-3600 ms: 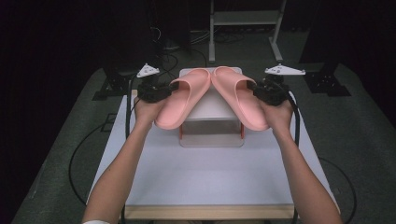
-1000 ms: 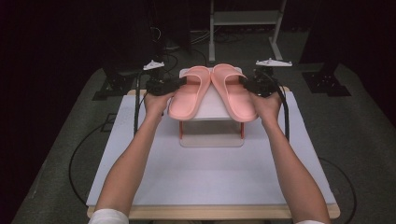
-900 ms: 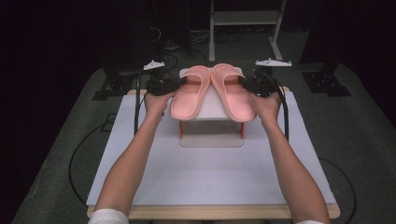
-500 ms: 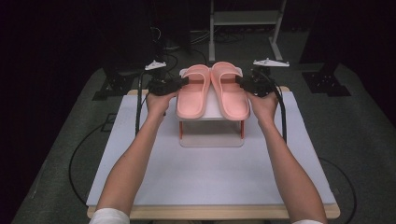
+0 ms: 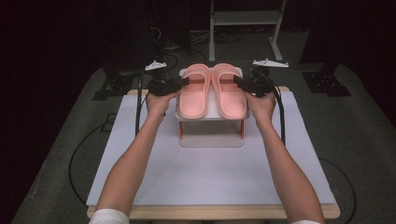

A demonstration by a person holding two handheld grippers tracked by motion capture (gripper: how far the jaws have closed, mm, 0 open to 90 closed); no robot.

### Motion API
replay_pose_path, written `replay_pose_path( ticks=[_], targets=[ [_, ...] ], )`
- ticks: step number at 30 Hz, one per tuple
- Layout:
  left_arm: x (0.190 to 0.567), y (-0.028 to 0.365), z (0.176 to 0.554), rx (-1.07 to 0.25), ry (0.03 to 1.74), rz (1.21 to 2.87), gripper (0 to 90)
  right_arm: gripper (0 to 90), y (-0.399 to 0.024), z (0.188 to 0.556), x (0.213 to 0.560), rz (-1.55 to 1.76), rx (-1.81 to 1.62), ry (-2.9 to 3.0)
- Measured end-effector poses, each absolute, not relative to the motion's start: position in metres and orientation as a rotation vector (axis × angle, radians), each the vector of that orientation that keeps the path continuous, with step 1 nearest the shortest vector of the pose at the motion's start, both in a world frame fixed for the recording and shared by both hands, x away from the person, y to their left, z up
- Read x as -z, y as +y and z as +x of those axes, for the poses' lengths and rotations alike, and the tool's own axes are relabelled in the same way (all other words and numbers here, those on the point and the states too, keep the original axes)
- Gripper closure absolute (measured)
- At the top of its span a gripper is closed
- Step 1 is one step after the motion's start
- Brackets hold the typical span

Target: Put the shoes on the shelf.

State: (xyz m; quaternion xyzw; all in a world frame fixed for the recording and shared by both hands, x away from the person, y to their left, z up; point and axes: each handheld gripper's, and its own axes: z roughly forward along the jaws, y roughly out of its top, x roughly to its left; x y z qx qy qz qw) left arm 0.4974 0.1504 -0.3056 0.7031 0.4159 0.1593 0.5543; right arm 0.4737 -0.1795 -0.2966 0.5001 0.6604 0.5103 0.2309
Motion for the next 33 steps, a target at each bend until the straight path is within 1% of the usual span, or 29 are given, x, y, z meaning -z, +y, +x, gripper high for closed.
replay_pose_path(
  ticks=[7, 22, 33],
  targets=[
    [0.306, 0.148, 0.497, -0.388, 0.982, 1.662, 56.9, 56.7, -0.176, 0.473, 0.296, 1.378, -1.400, 1.808],
    [0.308, 0.146, 0.502, -0.395, 0.987, 1.649, 57.4, 58.1, -0.170, 0.477, 0.299, 1.359, -1.399, 1.804],
    [0.305, 0.145, 0.504, -0.407, 0.991, 1.671, 57.4, 58.0, -0.167, 0.482, 0.299, 1.369, -1.391, 1.786]
  ],
)
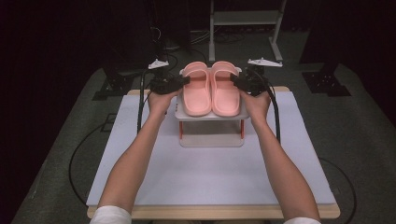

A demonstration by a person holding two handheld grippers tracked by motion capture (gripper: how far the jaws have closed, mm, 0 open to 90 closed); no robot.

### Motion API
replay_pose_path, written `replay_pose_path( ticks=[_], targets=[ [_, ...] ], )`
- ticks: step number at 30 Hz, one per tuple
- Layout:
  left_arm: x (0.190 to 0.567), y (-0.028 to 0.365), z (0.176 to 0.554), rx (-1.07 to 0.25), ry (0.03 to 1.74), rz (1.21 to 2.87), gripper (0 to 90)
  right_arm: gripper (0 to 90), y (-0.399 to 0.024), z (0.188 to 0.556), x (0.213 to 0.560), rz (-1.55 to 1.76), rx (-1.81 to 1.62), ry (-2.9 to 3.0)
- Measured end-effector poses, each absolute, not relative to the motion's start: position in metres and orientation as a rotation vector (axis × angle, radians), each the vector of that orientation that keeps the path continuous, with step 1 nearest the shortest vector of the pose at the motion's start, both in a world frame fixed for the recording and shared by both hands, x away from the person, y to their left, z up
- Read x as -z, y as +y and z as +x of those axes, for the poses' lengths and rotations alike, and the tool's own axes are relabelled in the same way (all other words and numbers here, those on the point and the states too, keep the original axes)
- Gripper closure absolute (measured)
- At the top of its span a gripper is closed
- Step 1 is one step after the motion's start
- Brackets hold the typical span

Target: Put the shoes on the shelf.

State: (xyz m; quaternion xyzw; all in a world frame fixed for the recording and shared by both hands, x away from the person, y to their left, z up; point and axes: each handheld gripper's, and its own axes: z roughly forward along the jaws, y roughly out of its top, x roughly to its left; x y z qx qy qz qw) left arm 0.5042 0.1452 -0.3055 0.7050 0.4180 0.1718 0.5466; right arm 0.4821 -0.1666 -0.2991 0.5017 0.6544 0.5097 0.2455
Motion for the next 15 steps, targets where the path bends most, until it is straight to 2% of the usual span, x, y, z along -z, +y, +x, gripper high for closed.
replay_pose_path(
  ticks=[15],
  targets=[
    [0.3025, 0.1475, 0.5006, -0.415, 0.983, 1.671, 54.0, 54.1, -0.1672, 0.4827, 0.2981, 1.380, -1.374, 1.792]
  ],
)
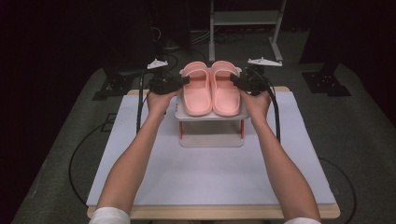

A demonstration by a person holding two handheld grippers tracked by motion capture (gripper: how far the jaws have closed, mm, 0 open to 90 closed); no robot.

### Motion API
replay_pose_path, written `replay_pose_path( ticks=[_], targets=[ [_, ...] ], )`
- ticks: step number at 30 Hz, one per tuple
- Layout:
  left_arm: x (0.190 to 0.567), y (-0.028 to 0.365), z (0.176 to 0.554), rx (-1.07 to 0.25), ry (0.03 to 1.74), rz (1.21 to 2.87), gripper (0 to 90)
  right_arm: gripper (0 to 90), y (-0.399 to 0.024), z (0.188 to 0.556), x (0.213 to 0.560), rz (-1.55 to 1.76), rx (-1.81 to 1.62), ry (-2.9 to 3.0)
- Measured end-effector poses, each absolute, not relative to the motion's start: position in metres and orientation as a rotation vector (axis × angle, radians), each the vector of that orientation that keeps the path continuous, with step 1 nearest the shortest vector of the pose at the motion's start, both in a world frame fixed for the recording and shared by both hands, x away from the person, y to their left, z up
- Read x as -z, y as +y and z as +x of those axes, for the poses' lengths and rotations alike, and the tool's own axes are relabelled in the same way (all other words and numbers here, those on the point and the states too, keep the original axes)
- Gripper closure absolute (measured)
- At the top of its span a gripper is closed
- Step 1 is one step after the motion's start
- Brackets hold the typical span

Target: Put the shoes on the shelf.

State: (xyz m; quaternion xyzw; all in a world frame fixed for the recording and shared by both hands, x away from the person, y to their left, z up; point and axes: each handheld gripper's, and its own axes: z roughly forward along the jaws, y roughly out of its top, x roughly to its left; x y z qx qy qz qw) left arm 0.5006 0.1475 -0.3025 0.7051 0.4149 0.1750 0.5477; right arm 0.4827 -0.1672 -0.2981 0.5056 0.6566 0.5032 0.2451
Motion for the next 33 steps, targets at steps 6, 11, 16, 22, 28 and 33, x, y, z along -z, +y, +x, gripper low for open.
replay_pose_path(
  ticks=[6, 11, 16, 22, 28, 33],
  targets=[
    [0.302, 0.150, 0.494, -0.421, 0.977, 1.674, 52.7, 51.6, -0.173, 0.478, 0.298, 1.361, -1.371, 1.802],
    [0.299, 0.152, 0.487, -0.441, 0.965, 1.683, 51.1, 49.8, -0.178, 0.472, 0.294, 1.352, -1.380, 1.808],
    [0.297, 0.155, 0.482, -0.454, 0.956, 1.679, 50.2, 48.7, -0.179, 0.466, 0.289, 1.318, -1.386, 1.817],
    [0.296, 0.156, 0.474, -0.459, 0.949, 1.672, 49.5, 47.8, -0.184, 0.459, 0.288, 1.307, -1.404, 1.817],
    [0.294, 0.157, 0.465, -0.469, 0.930, 1.680, 49.0, 46.9, -0.193, 0.451, 0.292, 1.320, -1.393, 1.825],
    [0.296, 0.158, 0.460, -0.469, 0.919, 1.684, 48.9, 46.9, -0.201, 0.445, 0.293, 1.310, -1.408, 1.824]
  ],
)
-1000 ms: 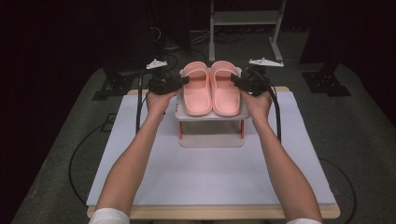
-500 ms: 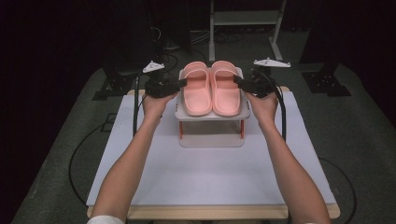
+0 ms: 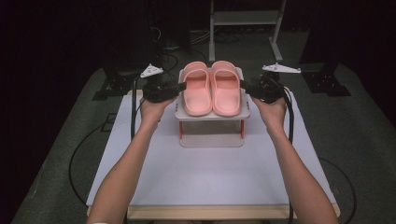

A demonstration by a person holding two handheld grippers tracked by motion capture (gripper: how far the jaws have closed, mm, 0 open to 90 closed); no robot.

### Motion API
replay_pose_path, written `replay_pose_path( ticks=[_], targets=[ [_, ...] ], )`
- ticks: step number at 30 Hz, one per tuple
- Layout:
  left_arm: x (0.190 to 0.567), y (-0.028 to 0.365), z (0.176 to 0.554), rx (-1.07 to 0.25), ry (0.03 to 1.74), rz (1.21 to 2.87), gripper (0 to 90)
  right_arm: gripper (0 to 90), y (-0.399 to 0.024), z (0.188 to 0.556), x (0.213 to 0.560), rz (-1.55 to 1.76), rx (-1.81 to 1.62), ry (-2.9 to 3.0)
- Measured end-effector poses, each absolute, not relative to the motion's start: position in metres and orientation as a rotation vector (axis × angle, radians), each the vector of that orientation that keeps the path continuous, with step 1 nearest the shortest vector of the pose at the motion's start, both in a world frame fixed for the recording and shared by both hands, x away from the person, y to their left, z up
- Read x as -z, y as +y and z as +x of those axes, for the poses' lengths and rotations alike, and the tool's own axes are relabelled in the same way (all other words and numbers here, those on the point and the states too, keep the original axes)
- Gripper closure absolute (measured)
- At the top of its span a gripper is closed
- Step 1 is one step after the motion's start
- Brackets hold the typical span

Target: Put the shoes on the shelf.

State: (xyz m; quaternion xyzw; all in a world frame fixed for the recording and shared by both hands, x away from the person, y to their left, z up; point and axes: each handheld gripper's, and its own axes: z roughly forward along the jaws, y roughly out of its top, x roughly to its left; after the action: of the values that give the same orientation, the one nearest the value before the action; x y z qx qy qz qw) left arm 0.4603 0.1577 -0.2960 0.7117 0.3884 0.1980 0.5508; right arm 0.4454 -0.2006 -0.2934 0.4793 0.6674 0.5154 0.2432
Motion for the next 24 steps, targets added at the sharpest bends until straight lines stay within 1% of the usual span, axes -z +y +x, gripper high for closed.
replay_pose_path(
  ticks=[24],
  targets=[
    [0.299, 0.168, 0.442, -0.472, 0.892, 1.675, 46.6, 44.9, -0.214, 0.429, 0.304, 1.293, -1.432, 1.834]
  ],
)
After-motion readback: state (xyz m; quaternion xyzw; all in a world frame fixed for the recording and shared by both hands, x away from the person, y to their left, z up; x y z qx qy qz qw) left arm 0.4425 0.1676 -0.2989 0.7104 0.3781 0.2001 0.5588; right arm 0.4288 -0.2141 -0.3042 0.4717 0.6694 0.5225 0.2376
